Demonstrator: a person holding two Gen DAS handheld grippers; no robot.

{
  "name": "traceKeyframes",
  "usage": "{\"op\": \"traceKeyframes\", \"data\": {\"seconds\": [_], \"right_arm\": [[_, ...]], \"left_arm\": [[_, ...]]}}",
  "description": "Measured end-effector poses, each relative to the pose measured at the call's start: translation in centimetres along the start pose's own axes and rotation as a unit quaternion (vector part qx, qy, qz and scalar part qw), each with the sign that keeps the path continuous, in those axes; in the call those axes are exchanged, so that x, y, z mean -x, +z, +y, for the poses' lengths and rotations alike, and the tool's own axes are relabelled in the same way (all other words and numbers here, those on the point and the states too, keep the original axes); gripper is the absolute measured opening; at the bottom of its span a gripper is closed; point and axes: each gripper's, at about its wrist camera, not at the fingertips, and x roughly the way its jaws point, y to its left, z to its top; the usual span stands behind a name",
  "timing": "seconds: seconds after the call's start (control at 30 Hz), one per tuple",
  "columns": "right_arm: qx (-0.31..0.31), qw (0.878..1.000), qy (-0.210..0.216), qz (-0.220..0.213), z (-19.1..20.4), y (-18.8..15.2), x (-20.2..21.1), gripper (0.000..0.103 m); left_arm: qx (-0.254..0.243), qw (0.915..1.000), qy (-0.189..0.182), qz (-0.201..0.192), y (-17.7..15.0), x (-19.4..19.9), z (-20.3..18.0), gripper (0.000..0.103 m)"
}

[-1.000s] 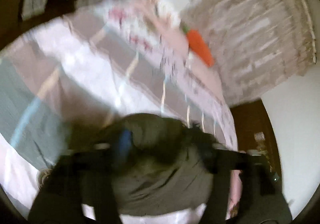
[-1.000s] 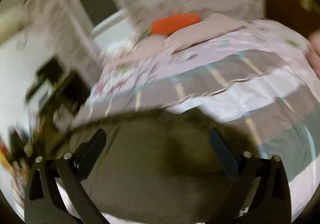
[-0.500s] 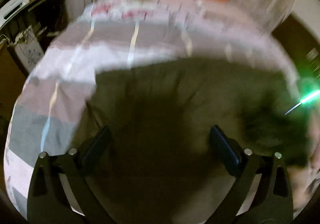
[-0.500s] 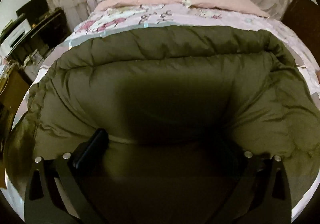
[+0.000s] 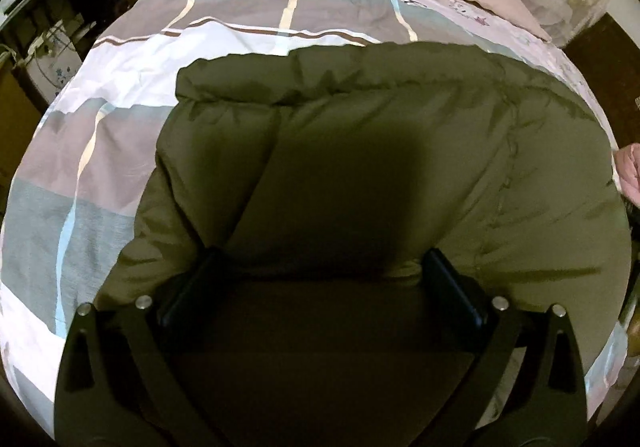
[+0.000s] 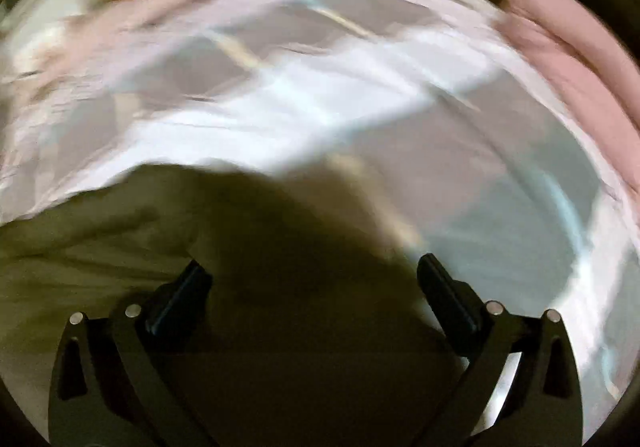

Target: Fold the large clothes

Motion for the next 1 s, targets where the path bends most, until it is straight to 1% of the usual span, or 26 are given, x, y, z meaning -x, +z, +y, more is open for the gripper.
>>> {"op": "traceKeyframes", "data": {"seconds": [0.03, 0.07, 0.1, 0.13, 0.17, 0.2, 0.23, 0.27, 0.3, 0.33, 0.4, 0.43, 0.47, 0.5, 0.53, 0.57, 0.6, 0.63, 0.73, 0.77, 0.83, 0.87, 0.9, 0.97, 1.0], "right_arm": [[-0.013, 1.000, 0.009, -0.006, -0.6, -0.3, 0.6, 0.101], [-0.014, 1.000, 0.006, -0.023, -0.8, -0.6, 1.6, 0.096], [-0.009, 0.998, 0.004, -0.061, -0.3, -0.9, 3.6, 0.094], [-0.003, 0.995, 0.024, -0.098, 0.4, -1.5, 6.0, 0.094], [0.011, 0.991, 0.068, -0.119, 1.3, -2.3, 8.2, 0.094], [0.026, 0.987, 0.100, -0.120, 2.4, -3.1, 9.4, 0.094], [0.052, 0.982, 0.139, -0.115, 4.2, -4.3, 11.0, 0.094], [0.079, 0.977, 0.160, -0.112, 5.9, -5.3, 12.1, 0.094], [0.110, 0.973, 0.171, -0.109, 7.9, -6.3, 13.1, 0.094], [0.135, 0.969, 0.177, -0.104, 9.4, -7.0, 13.6, 0.094], [0.200, 0.958, 0.196, -0.068, 13.3, -9.2, 13.8, 0.094], [0.220, 0.955, 0.193, -0.048, 14.4, -10.0, 13.2, 0.093], [0.247, 0.953, 0.173, -0.027, 15.8, -11.1, 12.0, 0.093], [0.263, 0.952, 0.153, -0.019, 16.7, -11.5, 11.1, 0.094], [0.274, 0.952, 0.139, -0.016, 17.4, -12.1, 10.0, 0.100], [0.273, 0.952, 0.135, -0.015, 17.6, -12.5, 8.6, 0.102], [0.268, 0.953, 0.140, -0.010, 17.6, -12.4, 8.0, 0.102], [0.261, 0.955, 0.144, -0.005, 17.6, -12.2, 7.3, 0.102], [0.266, 0.956, 0.126, -0.008, 18.3, -12.1, 6.6, 0.102], [0.268, 0.956, 0.119, -0.002, 18.5, -12.1, 6.6, 0.102], [0.262, 0.958, 0.117, 0.005, 18.4, -11.6, 7.1, 0.102], [0.252, 0.960, 0.122, 0.002, 18.0, -11.4, 8.4, 0.100], [0.242, 0.961, 0.136, -0.009, 17.8, -11.0, 9.7, 0.099], [0.226, 0.957, 0.175, -0.039, 17.6, -10.7, 11.5, 0.098], [0.219, 0.956, 0.187, -0.055, 17.9, -10.4, 12.7, 0.098]], "left_arm": [[0.001, 0.9999, 0.013, -0.004, 0.0, 0.3, -0.2, 0.101], [0.002, 0.9997, 0.025, -0.009, 0.1, 0.7, -0.3, 0.101], [0.004, 0.9989, 0.042, -0.023, 0.1, 1.7, -0.7, 0.100], [0.000, 0.9982, 0.047, -0.036, 0.2, 2.5, -1.2, 0.099], [-0.010, 0.9973, 0.046, -0.056, 0.2, 3.7, -2.0, 0.099], [-0.024, 0.9959, 0.044, -0.075, 0.2, 4.7, -2.8, 0.099], [-0.042, 0.9934, 0.049, -0.095, 0.1, 5.8, -4.0, 0.099], [-0.056, 0.9913, 0.054, -0.106, 0.0, 6.4, -5.0, 0.099], [-0.066, 0.9908, 0.052, -0.106, -0.1, 6.6, -5.6, 0.099], [-0.074, 0.9912, 0.050, -0.098, -0.1, 6.4, -6.2, 0.099], [-0.080, 0.9926, 0.056, -0.071, -0.3, 4.9, -6.7, 0.098], [-0.076, 0.9938, 0.060, -0.055, -0.4, 3.7, -6.5, 0.098], [-0.068, 0.9952, 0.057, -0.041, -0.6, 2.6, -6.1, 0.100], [-0.049, 0.9977, 0.042, -0.021, -0.7, 1.3, -5.2, 0.101], [-0.038, 0.9986, 0.034, -0.012, -0.6, 0.8, -4.7, 0.101], [-0.031, 0.9991, 0.030, -0.004, -0.5, 0.3, -4.3, 0.101], [-0.033, 0.9989, 0.033, -0.004, -0.4, 0.0, -4.2, 0.101], [-0.037, 0.9985, 0.039, -0.006, -0.3, -0.3, -4.2, 0.101], [-0.045, 0.9968, 0.064, -0.018, -0.3, -1.3, -4.8, 0.101], [-0.043, 0.9966, 0.068, -0.017, -0.1, -1.4, -5.0, 0.101], [-0.032, 0.9971, 0.066, -0.020, -0.2, -1.0, -5.0, 0.101], [-0.028, 0.9972, 0.063, -0.027, -0.3, -0.4, -4.9, 0.101], [-0.025, 0.9972, 0.062, -0.034, -0.4, 0.2, -4.9, 0.101], [-0.024, 0.9951, 0.068, -0.068, -0.4, 1.9, -5.1, 0.101], [-0.024, 0.9936, 0.073, -0.082, -0.3, 2.5, -5.1, 0.101]]}}
